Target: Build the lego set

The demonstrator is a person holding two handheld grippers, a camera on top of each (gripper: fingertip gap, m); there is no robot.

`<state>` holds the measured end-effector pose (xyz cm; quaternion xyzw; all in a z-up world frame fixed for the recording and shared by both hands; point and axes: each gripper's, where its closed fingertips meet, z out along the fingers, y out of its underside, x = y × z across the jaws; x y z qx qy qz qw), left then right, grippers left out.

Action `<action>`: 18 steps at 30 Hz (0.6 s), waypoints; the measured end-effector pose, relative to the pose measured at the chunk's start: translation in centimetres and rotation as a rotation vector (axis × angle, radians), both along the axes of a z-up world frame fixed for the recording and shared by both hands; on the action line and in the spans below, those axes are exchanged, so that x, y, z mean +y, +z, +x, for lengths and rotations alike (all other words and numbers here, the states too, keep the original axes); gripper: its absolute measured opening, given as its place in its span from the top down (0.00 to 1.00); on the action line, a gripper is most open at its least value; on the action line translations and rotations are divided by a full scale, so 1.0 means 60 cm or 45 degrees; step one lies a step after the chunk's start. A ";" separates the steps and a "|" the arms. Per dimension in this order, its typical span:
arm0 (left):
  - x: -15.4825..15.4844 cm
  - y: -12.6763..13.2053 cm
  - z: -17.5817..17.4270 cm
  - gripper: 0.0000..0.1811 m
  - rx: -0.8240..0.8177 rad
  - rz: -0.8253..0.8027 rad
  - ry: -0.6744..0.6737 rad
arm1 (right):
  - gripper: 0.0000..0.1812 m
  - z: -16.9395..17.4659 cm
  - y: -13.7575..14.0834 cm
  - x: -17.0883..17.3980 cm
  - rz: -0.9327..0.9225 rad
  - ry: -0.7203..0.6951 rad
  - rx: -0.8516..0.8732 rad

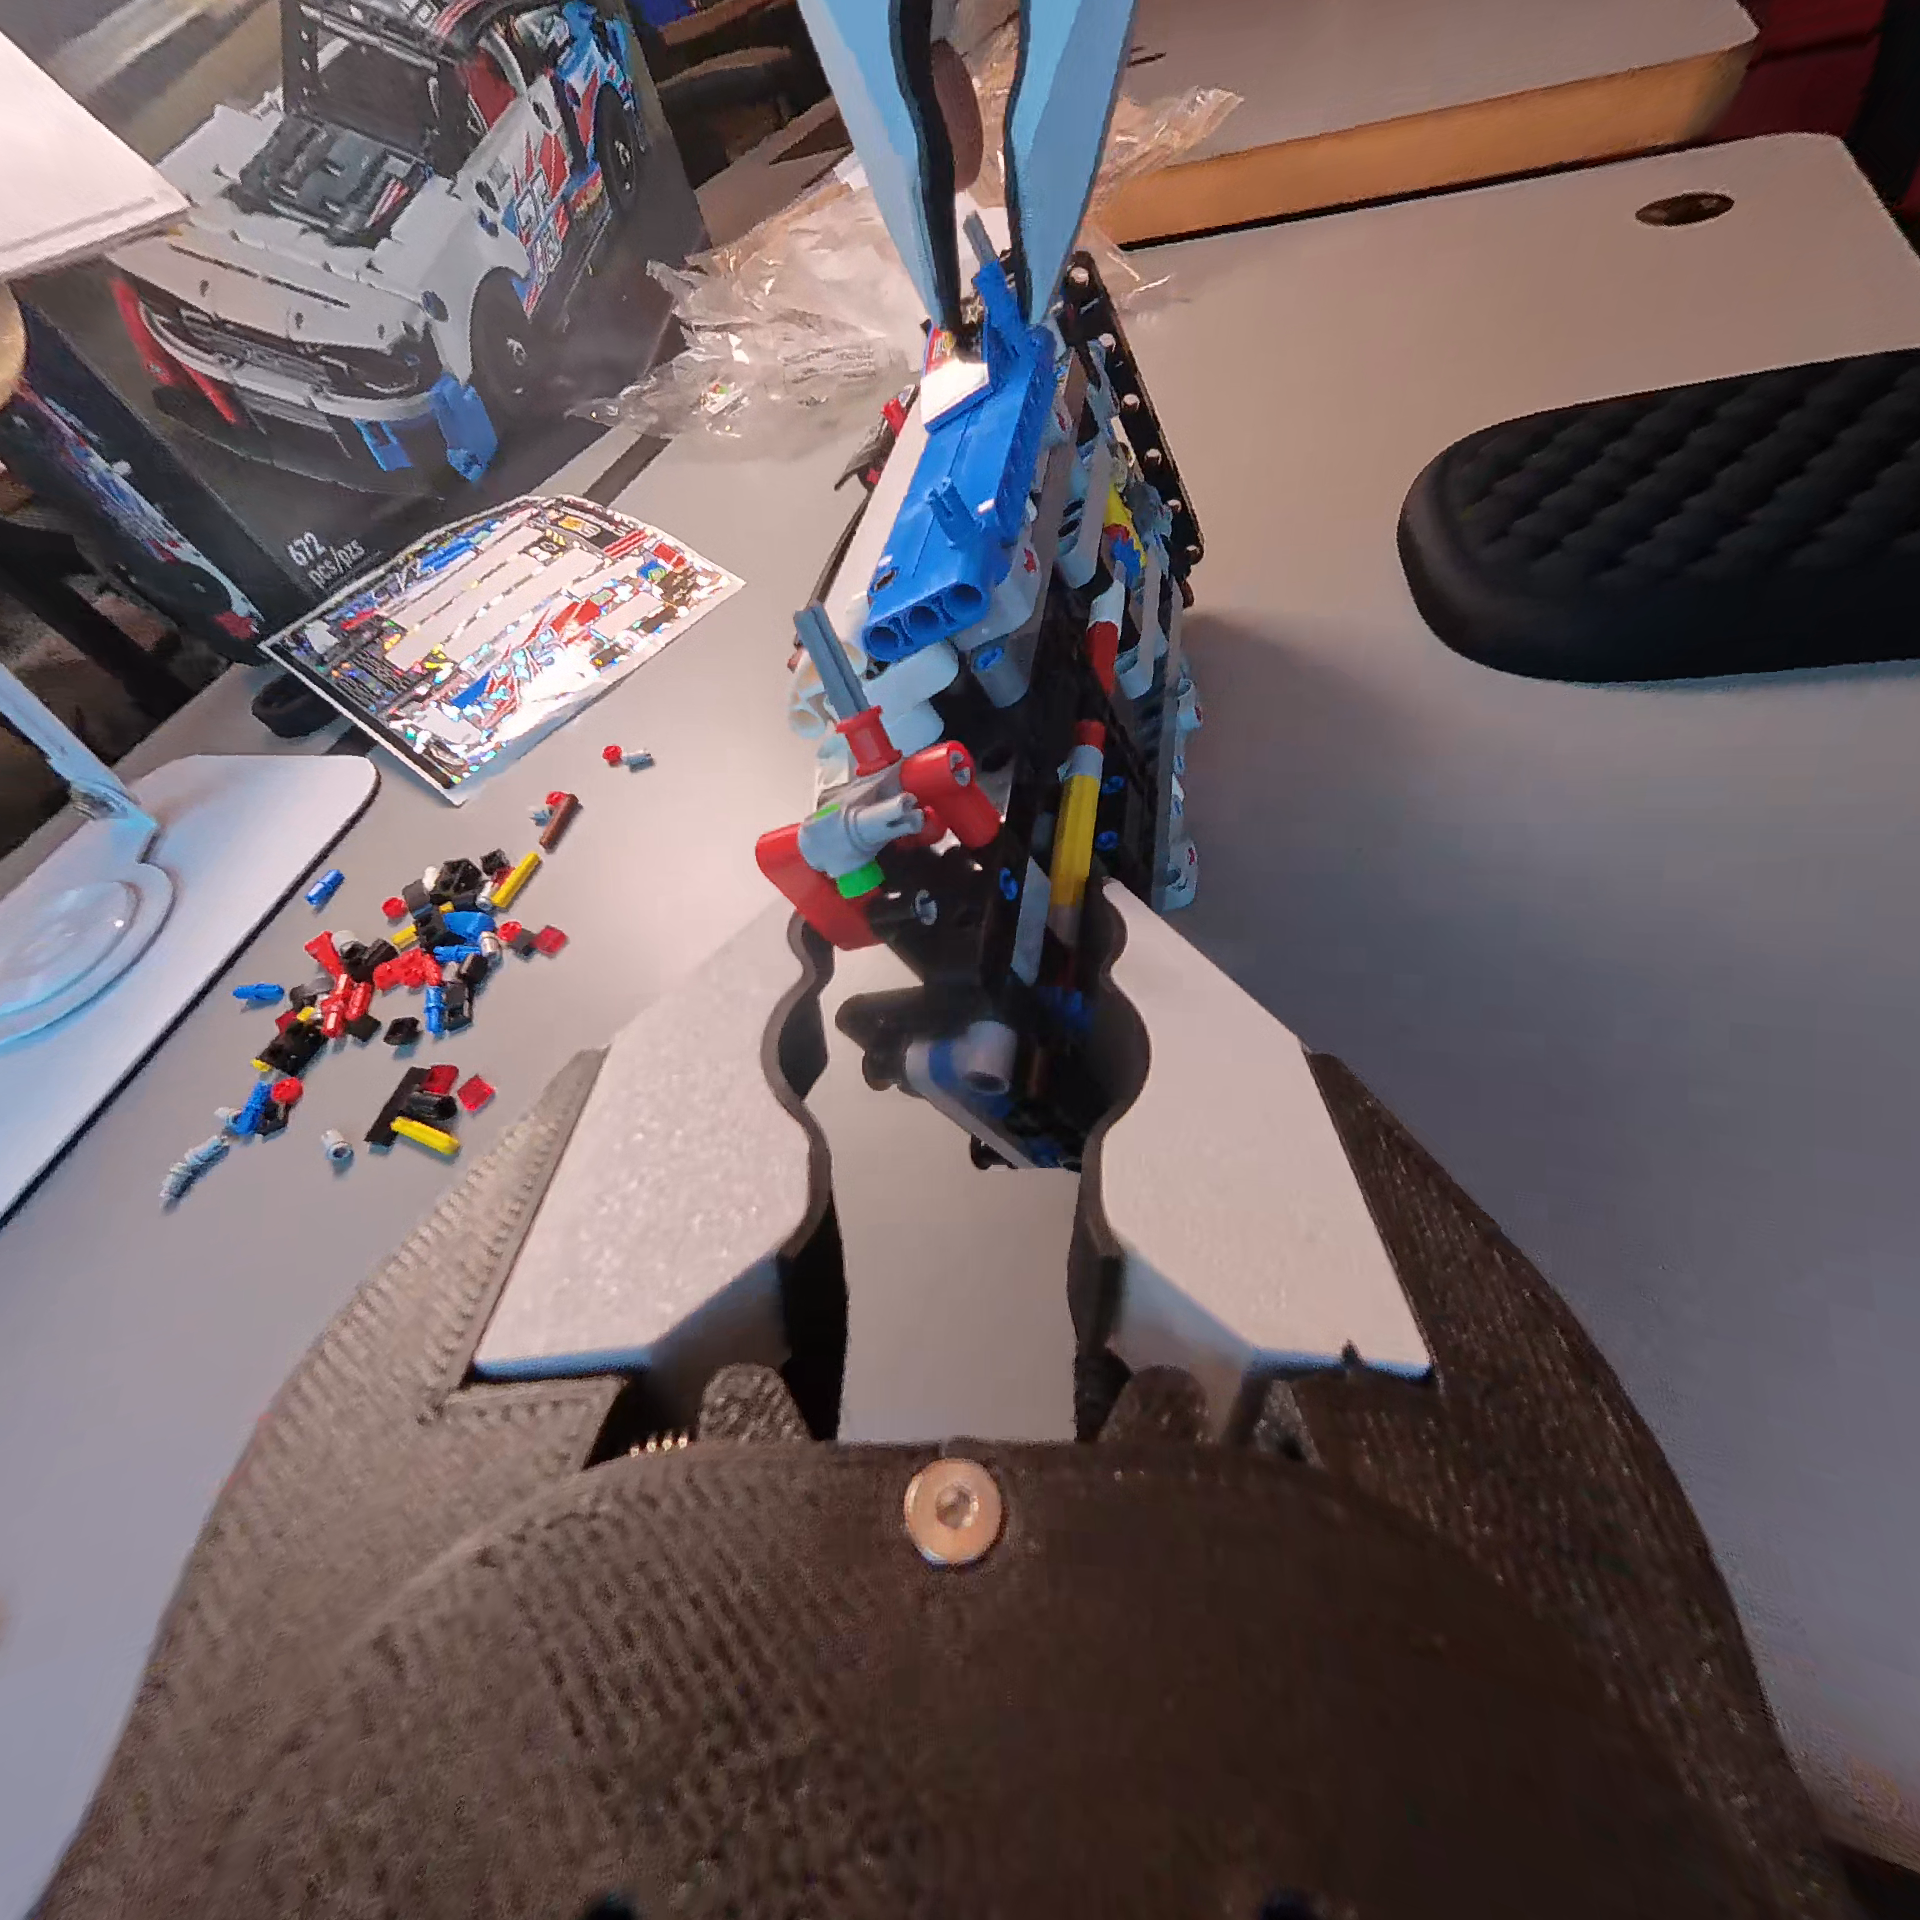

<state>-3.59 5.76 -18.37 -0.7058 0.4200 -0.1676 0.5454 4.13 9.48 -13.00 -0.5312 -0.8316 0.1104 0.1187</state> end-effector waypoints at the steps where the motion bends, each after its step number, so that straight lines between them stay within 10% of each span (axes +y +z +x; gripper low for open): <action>1: -0.001 0.001 0.000 0.74 0.024 0.033 0.002 | 0.94 0.002 0.001 -0.003 -0.003 0.012 -0.011; 8: -0.005 0.015 -0.005 0.73 0.181 0.319 0.017 | 0.99 0.007 0.011 -0.028 0.133 0.086 0.010; 18: -0.017 -0.007 0.013 0.52 -0.182 -0.171 -0.134 | 0.99 0.012 0.011 -0.041 0.224 0.056 0.117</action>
